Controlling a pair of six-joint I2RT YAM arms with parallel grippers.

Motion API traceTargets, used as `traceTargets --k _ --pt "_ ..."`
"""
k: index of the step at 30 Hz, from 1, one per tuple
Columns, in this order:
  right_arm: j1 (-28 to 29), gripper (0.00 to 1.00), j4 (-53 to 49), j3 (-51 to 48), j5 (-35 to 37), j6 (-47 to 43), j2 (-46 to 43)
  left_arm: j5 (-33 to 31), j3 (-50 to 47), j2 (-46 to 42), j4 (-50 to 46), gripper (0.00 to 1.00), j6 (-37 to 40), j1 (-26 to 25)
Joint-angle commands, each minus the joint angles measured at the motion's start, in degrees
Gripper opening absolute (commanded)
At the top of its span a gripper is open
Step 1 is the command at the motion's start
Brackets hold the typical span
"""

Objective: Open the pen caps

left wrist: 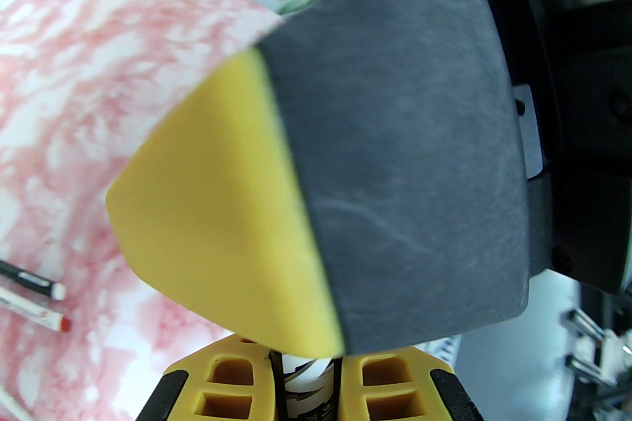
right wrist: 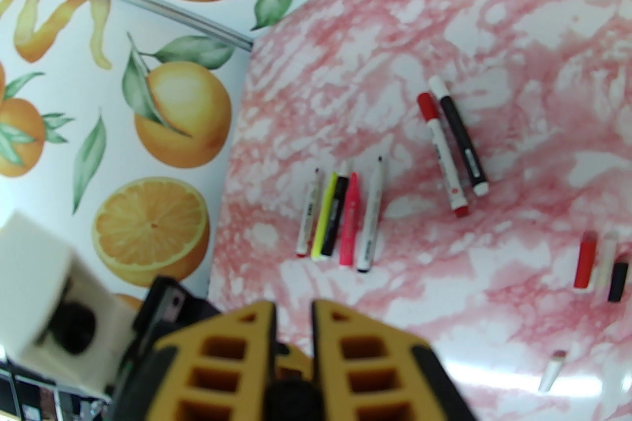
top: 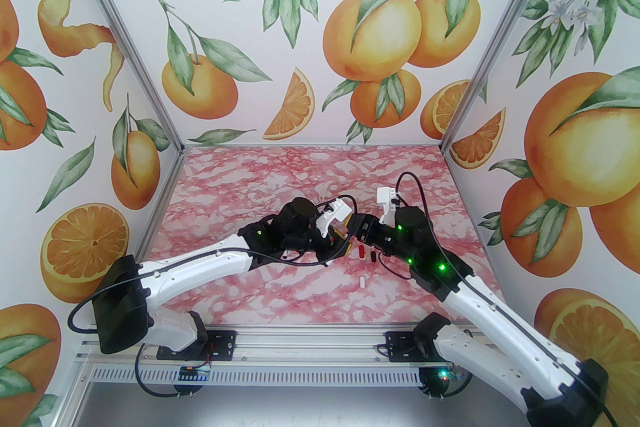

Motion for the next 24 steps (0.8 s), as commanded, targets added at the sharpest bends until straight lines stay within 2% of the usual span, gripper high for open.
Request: traceTargets --k 1,5,11,15,18,24 --pt "-3.8 0.07 -1.0 3.2 11.0 0.6 1.4 -4.2 -0.4 -2.2 -7.9 0.00 2.9 -3.0" --pt "-5.5 0.07 -1.5 4.1 11.1 1.3 2.4 -7.9 -0.7 -3.0 -8.7 0.00 3.5 -4.1" --pt "-6.8 0.09 3.5 3.1 3.3 -2.9 2.6 -4.1 -3.1 -5.3 -6.0 0.00 0.7 -2.0" --pt "-6.6 0.10 -0.9 0.8 -0.7 -8.3 0.7 -3.5 -5.2 -8.5 -5.5 0.00 -1.5 1.5" --pt "-5.8 0.10 -6.9 -2.3 0.6 -11.5 -2.3 -5.7 -7.2 -10.8 -4.9 0.00 -3.7 4.0" --pt "1.0 0.11 -20.7 -6.0 10.3 -15.4 -4.2 -9.4 -11.2 -14.8 -3.2 0.00 -7.6 7.4"
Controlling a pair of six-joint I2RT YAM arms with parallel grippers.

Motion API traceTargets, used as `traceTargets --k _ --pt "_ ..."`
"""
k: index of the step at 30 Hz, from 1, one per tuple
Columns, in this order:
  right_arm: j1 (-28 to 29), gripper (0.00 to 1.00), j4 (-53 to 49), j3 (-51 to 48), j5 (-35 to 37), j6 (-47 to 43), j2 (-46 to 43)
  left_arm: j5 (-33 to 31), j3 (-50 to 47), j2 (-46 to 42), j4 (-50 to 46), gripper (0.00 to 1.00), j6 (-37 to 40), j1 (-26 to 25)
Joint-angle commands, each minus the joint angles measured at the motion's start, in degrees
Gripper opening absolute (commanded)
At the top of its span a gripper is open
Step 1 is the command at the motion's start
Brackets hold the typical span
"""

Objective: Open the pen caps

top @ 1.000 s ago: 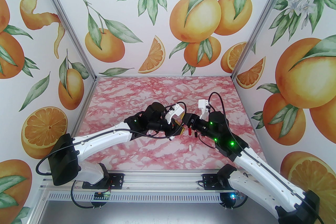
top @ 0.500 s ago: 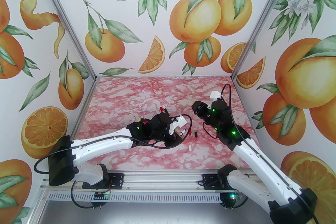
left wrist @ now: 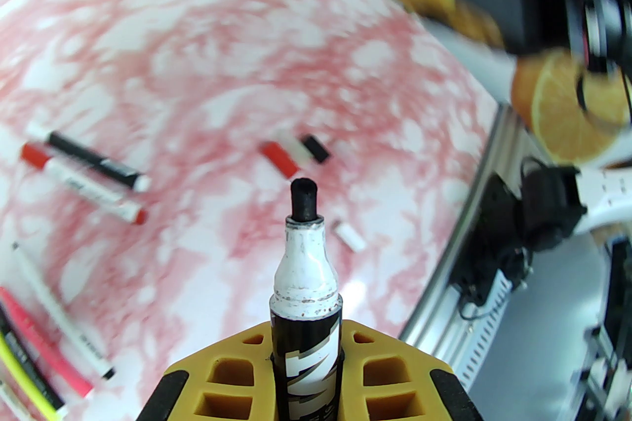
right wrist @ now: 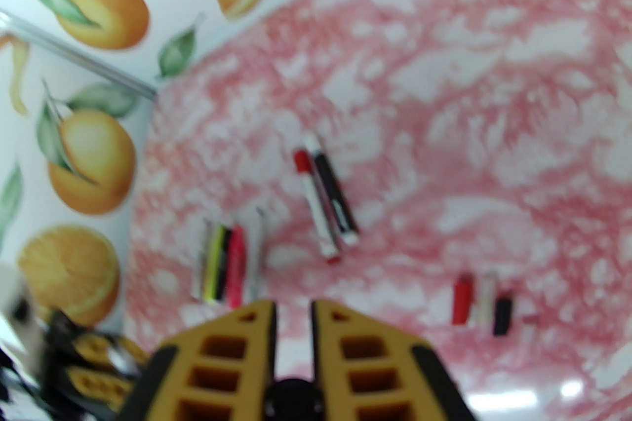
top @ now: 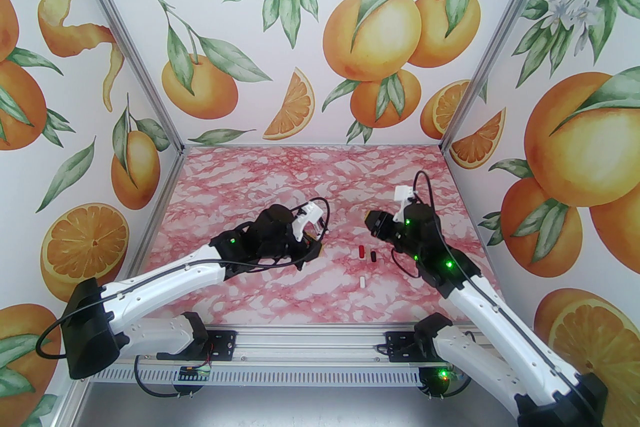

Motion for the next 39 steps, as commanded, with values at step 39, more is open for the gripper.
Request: traceTargets --k 39 --pt "13.9 0.15 -1.7 -14.3 13.9 6.2 16.8 -6.2 -7.7 -7.2 2.2 0.00 -2.9 0.8"
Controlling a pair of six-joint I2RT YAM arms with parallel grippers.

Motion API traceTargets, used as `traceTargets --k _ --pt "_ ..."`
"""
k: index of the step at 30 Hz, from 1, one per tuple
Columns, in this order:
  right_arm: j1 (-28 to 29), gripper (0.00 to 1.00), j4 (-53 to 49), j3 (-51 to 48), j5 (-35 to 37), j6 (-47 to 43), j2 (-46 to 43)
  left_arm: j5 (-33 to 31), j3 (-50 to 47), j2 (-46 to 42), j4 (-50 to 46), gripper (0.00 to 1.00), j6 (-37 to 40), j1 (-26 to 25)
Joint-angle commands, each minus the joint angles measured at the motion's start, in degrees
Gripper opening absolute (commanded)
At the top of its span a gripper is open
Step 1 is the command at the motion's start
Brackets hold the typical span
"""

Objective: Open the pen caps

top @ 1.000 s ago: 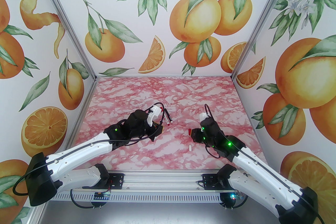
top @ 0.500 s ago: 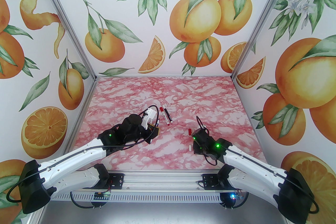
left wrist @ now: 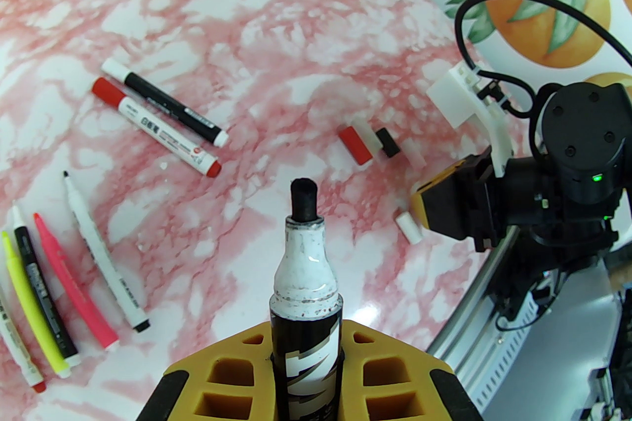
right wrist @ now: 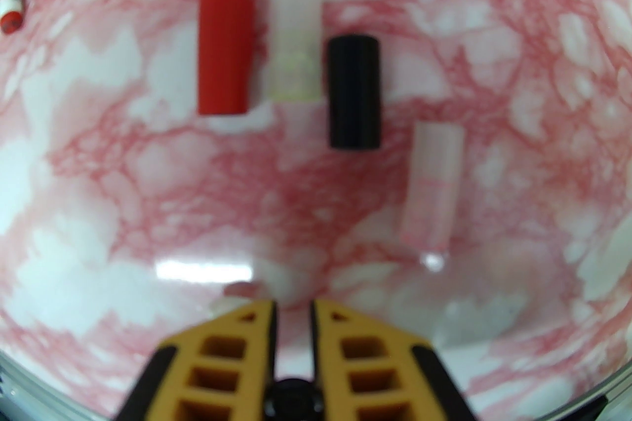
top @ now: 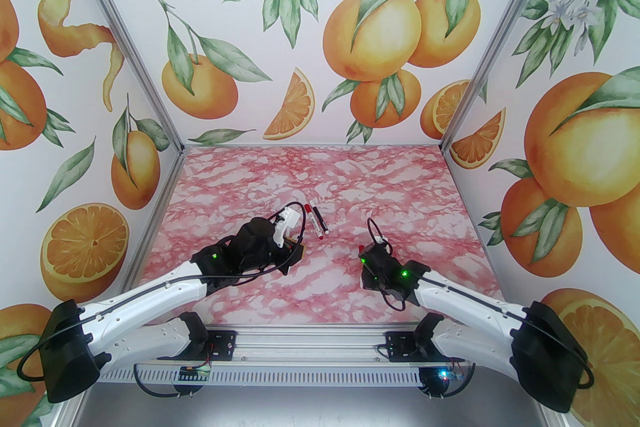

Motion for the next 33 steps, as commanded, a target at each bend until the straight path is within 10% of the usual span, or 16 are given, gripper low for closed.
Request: traceTargets --k 1,33 --pt "0.4 0.16 2.1 -0.4 1.0 1.3 1.2 -0.3 1.4 0.2 0.7 0.00 0.6 0.2" --pt "0.5 0.27 1.5 1.3 2.0 0.1 3.0 -4.4 1.3 5.0 1.0 0.00 -3.8 0.0"
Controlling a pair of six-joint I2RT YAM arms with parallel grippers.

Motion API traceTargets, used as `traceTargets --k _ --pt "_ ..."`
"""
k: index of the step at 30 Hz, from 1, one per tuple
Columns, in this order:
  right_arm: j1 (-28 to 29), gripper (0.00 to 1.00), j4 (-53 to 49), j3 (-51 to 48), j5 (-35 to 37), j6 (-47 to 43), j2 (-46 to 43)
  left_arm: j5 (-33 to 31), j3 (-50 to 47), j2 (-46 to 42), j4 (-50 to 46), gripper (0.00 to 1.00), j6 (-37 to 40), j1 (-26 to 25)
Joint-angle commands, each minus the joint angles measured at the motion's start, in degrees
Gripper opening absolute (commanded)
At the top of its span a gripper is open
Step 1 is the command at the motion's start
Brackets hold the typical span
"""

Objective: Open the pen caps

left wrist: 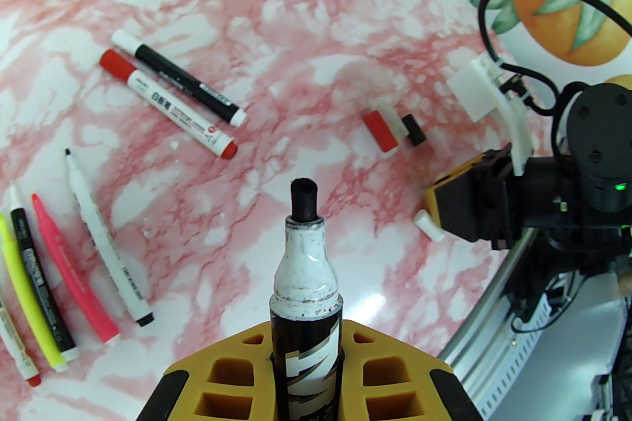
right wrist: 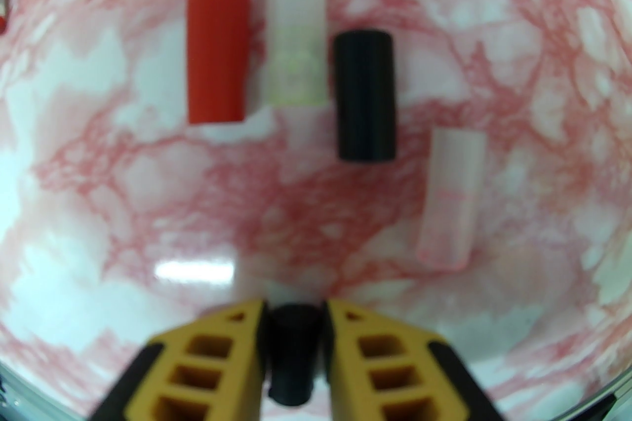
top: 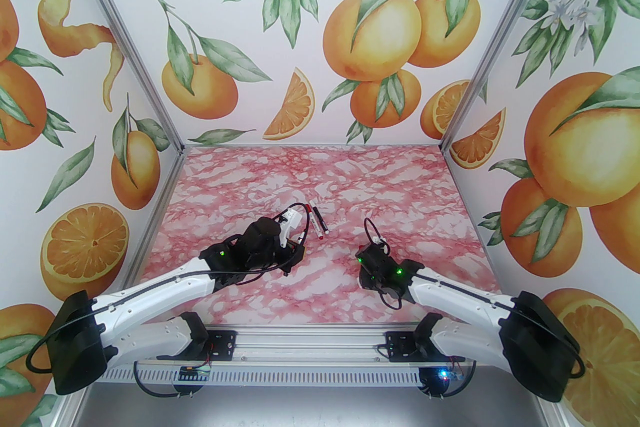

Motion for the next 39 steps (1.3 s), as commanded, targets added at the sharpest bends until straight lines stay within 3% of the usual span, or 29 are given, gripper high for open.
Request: traceTargets --k 1,7,18,27,39 --pt "0.4 0.28 -1.3 1.8 2.1 -1.4 -1.1 -4.9 1.2 3.6 1.6 0.00 -3.4 -0.1" --pt "0.4 0.34 -2.9 2.8 1.3 -4.0 -8.6 -7.9 4.0 10.3 1.2 0.00 -4.9 0.0" --pt "0.3 0.61 -1.9 3.1 -6.2 -9.2 -24.6 -16.9 13.5 23.6 -1.7 0.00 -9.1 0.0" --pt "0.4 0.98 0.0 1.8 -13.5 -11.4 -32.8 -21.2 20.9 32.6 -7.4 0.01 -11.1 0.5" --pt "0.3 1.00 0.4 0.3 -15.6 -10.7 -36.7 -22.8 23.9 38.7 -10.6 0.03 -12.1 1.9"
